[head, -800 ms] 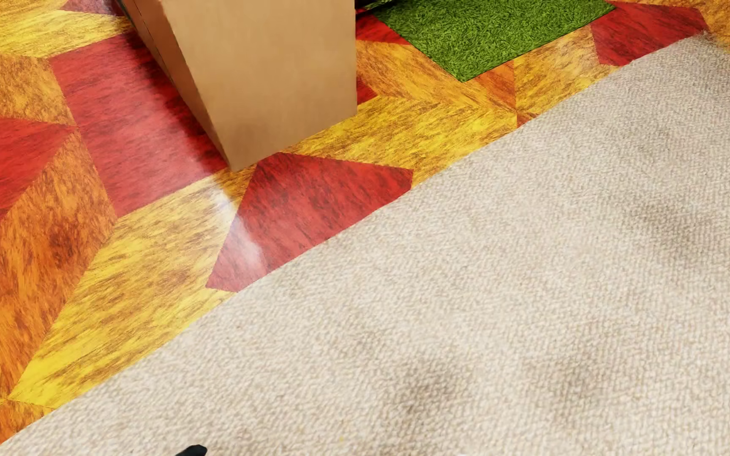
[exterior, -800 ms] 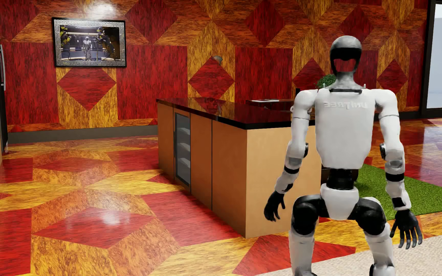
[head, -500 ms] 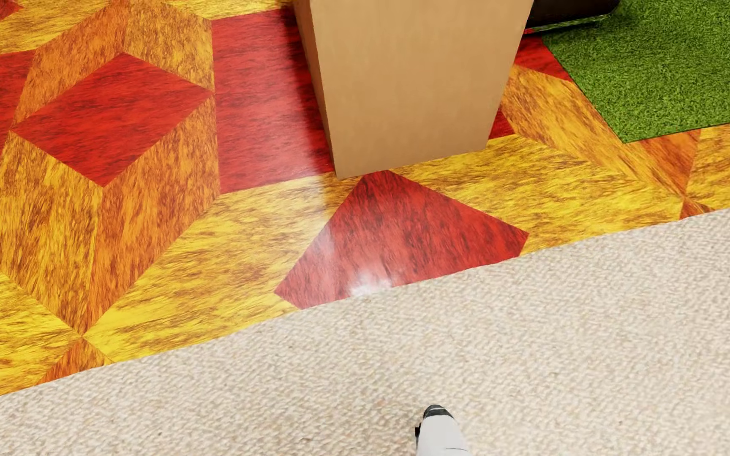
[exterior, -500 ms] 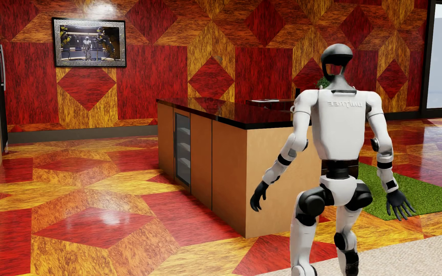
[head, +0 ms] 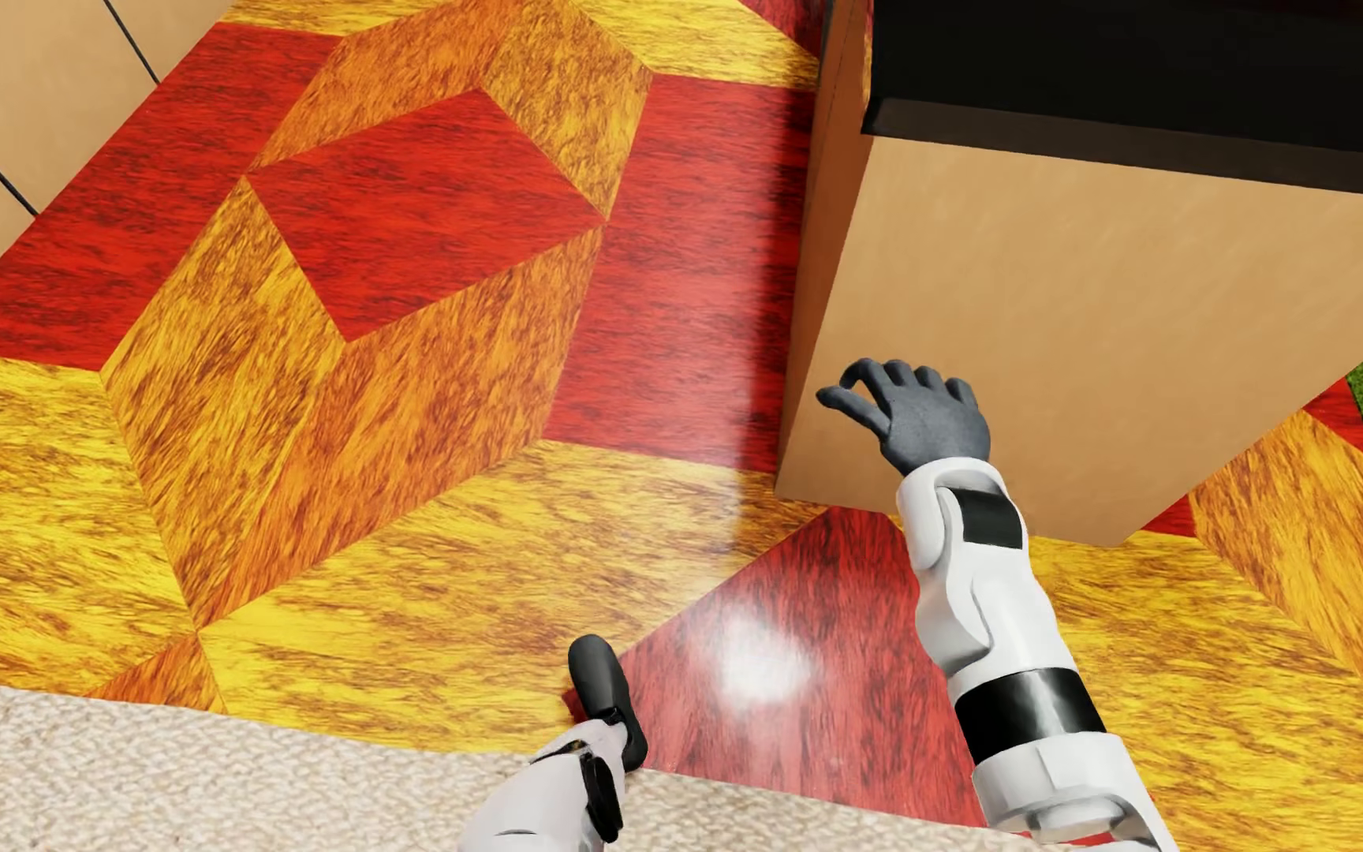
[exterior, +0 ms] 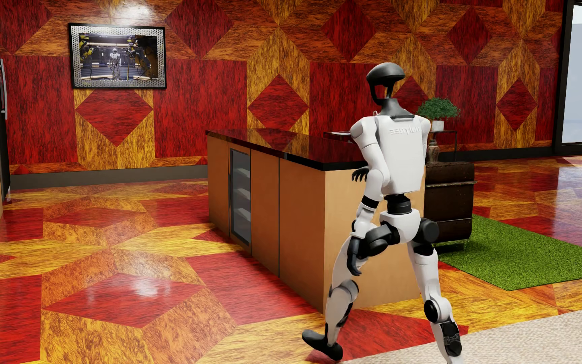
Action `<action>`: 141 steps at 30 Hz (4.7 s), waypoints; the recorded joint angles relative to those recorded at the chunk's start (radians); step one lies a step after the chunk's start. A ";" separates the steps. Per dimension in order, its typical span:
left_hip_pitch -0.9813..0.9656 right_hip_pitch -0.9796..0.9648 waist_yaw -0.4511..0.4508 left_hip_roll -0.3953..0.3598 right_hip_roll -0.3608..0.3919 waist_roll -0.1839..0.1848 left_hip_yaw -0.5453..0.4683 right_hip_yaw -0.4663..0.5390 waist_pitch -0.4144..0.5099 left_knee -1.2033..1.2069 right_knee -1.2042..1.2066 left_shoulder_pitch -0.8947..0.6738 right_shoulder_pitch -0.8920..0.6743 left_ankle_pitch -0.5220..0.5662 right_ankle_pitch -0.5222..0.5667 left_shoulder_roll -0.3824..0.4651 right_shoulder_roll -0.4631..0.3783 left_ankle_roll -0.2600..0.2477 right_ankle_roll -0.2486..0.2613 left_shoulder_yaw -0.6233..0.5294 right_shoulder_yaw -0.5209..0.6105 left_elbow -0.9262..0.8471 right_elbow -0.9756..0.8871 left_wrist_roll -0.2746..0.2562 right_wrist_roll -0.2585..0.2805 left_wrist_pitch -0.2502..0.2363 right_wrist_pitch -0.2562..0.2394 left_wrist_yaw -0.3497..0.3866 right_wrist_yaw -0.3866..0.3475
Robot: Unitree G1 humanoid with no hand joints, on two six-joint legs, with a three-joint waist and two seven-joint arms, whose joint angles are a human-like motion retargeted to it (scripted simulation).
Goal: Avoid the counter
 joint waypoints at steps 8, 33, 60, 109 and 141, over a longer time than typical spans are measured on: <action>0.129 -0.344 -0.017 -0.129 -0.177 -0.112 0.087 0.226 0.041 0.441 1.011 -0.108 0.398 -0.188 0.434 -0.016 0.040 0.233 -0.049 -0.178 0.129 -0.082 0.167 0.063 -0.268 -0.085 0.116 -0.036 0.079; 0.084 -0.313 -0.041 0.054 0.183 -0.008 -0.289 0.117 0.018 1.024 0.148 0.019 0.319 -0.022 0.107 0.103 0.206 0.111 -0.295 -0.266 0.065 -0.124 0.480 -0.081 -0.432 -0.070 0.049 0.014 0.028; 0.936 -0.797 -0.141 -0.315 -0.086 -0.139 -0.239 -0.068 -0.008 0.137 0.004 -0.347 0.943 -0.322 0.352 0.147 0.148 0.032 -0.083 -0.336 0.006 -0.104 0.507 -0.053 -0.277 -0.111 0.167 -0.064 0.225; 0.250 -0.341 -0.087 0.044 0.198 -0.017 -0.350 0.051 0.013 1.164 0.154 -0.114 0.393 0.021 0.149 0.091 0.245 0.047 -0.406 -0.254 0.142 -0.006 0.333 0.056 -0.579 -0.053 0.002 -0.165 0.183; 0.857 -0.755 -0.121 -0.179 -0.265 -0.139 -0.119 -0.170 0.009 0.113 0.072 -0.368 0.830 -0.325 0.423 0.121 0.287 -0.110 -0.284 -0.315 -0.198 0.003 0.313 0.099 -0.256 -0.101 0.163 -0.108 0.031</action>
